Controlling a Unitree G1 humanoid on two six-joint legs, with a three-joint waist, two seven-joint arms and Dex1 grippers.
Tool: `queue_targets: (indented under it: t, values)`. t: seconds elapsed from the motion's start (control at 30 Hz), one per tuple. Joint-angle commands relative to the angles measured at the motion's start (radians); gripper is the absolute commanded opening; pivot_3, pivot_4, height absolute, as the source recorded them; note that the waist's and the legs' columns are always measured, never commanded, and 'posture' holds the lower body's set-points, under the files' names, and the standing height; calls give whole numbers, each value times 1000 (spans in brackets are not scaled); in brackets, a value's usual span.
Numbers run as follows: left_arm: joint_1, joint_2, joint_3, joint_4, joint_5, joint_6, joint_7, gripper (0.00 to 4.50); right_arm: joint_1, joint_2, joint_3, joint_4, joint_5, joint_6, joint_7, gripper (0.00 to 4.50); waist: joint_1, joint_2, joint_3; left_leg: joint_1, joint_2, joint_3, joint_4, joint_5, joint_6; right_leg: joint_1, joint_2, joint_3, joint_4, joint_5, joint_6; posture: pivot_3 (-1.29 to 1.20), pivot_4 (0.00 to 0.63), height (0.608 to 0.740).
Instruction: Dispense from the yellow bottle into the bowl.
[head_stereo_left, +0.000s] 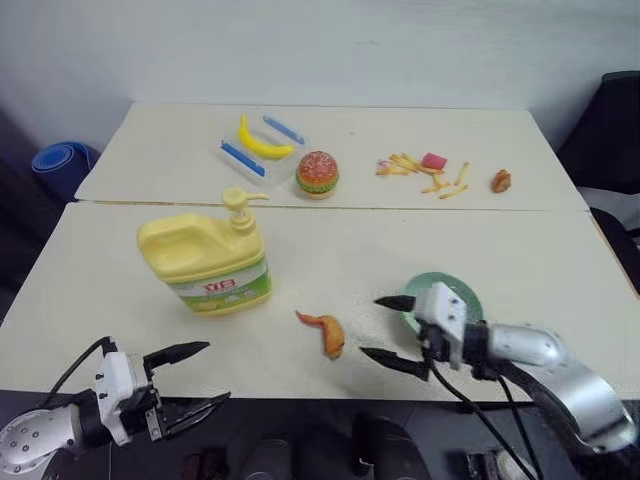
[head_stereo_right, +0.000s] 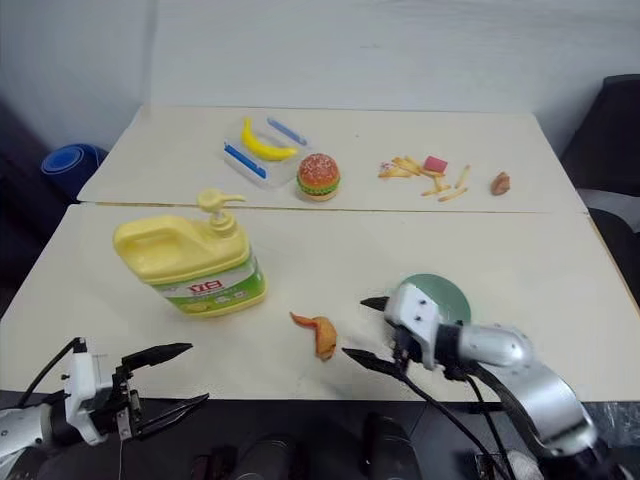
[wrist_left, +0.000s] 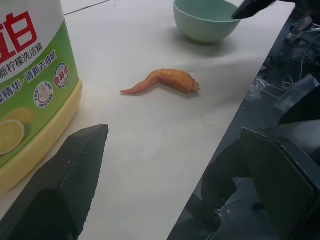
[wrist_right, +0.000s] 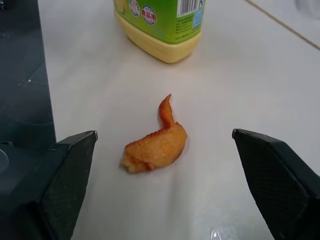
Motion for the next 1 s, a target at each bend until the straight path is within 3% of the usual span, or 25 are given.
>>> queue_targets:
  t: [0.03,0.23,0.33,0.47,0.63,0.73,0.87,1.0]
  values:
    - [-6,-18,16,18,13,-31,6,4478,-105,33,140,65,-65,134,-9,4500,-2,-1,-1,0,0,0,0,0,0,0,0,0,0,0,0,0,150,740]
    - [-17,-44,-6,22,44,-38,28,4478,-239,166,261,241,-149,331,-100,4500,-4,-5,-3,-1,-1,0,1,0,0,-1,0,-1,2,1,1,0,150,740]
    - [-3,-56,-14,-18,44,-21,54,4478,-255,223,313,304,-187,303,-105,4500,-10,-5,-3,-1,-1,0,1,0,-1,-1,0,-2,3,1,1,0,150,740]
    - [10,-59,-12,-45,48,-7,71,4500,-262,213,361,324,-237,276,-80,3600,-25,-7,-4,0,0,0,1,1,-2,-1,0,-2,5,1,2,0,150,740]
    - [-1,-52,-9,-51,41,7,80,4500,-262,192,322,291,-228,224,-30,1793,-26,-7,-4,0,0,0,1,1,-2,-2,0,-2,5,1,2,0,150,740]
    - [-38,-51,-22,-55,30,26,89,4500,-258,170,241,234,-147,171,64,1512,-23,-7,-4,-1,0,0,1,1,-2,-2,0,-3,5,1,2,0,150,740]
    - [-83,-50,-48,-95,3,66,86,4500,-266,148,-1,143,38,129,163,1469,-23,-6,-4,-2,0,0,1,1,-2,-3,0,-2,5,1,2,0,150,740]
    - [-137,-66,-89,-145,-31,114,105,4500,-302,33,-289,145,196,222,185,1469,-20,-6,-3,-3,0,-1,1,1,-2,-2,0,-2,5,2,3,0,150,740]
